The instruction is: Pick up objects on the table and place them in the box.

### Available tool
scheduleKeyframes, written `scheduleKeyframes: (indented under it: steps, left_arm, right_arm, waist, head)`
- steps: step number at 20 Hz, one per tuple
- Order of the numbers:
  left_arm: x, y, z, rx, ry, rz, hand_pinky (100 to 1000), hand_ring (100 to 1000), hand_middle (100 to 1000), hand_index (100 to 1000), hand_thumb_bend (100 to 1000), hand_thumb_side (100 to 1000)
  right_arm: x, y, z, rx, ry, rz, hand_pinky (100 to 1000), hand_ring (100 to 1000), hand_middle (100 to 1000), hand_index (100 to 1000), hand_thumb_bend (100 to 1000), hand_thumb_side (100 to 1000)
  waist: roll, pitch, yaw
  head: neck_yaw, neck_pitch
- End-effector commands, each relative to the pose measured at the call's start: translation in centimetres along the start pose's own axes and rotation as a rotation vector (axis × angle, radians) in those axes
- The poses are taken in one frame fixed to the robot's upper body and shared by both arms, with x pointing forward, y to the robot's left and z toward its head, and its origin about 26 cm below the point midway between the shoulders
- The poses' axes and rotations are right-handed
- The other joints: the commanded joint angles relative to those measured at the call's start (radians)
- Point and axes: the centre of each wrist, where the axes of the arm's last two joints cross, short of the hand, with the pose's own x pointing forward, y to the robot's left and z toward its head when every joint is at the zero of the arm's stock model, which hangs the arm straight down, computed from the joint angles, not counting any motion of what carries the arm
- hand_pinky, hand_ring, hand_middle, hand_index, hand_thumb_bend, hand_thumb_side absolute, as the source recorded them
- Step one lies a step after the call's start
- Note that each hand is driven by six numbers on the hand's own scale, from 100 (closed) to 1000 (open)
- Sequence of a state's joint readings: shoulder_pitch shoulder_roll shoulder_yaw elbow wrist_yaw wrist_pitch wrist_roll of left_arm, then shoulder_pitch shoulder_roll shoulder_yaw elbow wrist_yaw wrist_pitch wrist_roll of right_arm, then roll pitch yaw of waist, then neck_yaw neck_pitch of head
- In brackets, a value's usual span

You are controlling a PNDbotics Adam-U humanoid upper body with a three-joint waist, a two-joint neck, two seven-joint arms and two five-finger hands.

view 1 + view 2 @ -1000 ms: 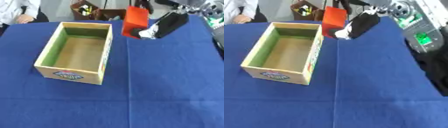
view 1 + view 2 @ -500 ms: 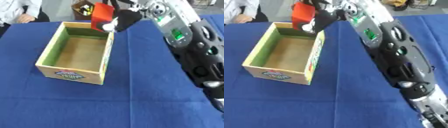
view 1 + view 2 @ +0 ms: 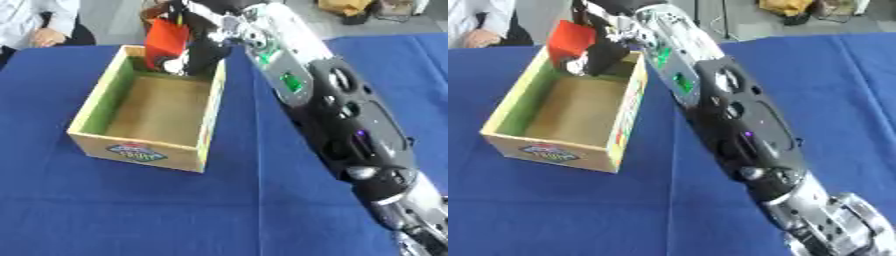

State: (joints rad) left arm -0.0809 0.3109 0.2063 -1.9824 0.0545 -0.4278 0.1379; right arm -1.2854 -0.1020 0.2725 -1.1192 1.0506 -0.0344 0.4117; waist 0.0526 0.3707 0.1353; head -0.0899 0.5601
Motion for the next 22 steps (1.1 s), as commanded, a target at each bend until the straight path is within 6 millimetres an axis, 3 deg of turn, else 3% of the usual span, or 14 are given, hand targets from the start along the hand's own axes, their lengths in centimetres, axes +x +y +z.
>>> scheduleKeyframes:
  steps: [1, 5, 16, 19, 20, 22]
  left_arm:
    - [0.5, 0.0, -0.6, -0.014, -0.028, 0.004, 445, 621, 579, 808, 498, 960]
    - [0.5, -0.1, -0.6, -0.017, -0.028, 0.009, 445, 621, 579, 808, 497, 955]
    - [0.5, -0.2, -0.8, -0.023, -0.032, 0.018, 445, 621, 580, 807, 498, 954]
    - [0.5, -0.2, -0.8, -0.024, -0.034, 0.019, 445, 621, 580, 807, 498, 954]
    - [0.5, -0.2, -0.8, -0.024, -0.034, 0.019, 445, 621, 580, 807, 498, 953]
    - [0.5, -0.3, -0.8, -0.025, -0.034, 0.02, 446, 621, 580, 807, 498, 953]
  right_arm:
    - [0.4, -0.4, -0.7, -0.041, 0.013, 0.026, 716, 653, 326, 370, 100, 509]
    - [-0.2, 1.3, -1.1, -0.032, 0.071, 0.001, 715, 652, 324, 368, 100, 501]
    - [1.0, 6.2, -2.7, 0.057, 0.105, 0.069, 726, 679, 358, 408, 100, 506]
    - [1.2, 6.8, -2.8, 0.096, 0.082, 0.083, 739, 714, 412, 511, 100, 526]
    - [1.3, 6.9, -2.8, 0.112, 0.076, 0.089, 745, 727, 453, 610, 100, 529]
    - [1.3, 6.9, -2.9, 0.133, 0.066, 0.102, 749, 733, 475, 650, 100, 533]
  waist:
    - [0.001, -0.018, 0.003]
    - [0.0, -0.014, 0.01]
    - [0.003, -0.01, 0.012]
    - [0.003, -0.009, 0.011]
    - [0.003, -0.008, 0.011]
    - [0.002, -0.008, 0.01]
  head:
    - [-0.007, -0.013]
    - [-0.014, -0.019]
    - [-0.023, -0.019]
    - [-0.025, -0.018]
    - [-0.025, -0.018]
    - [-0.025, -0.017]
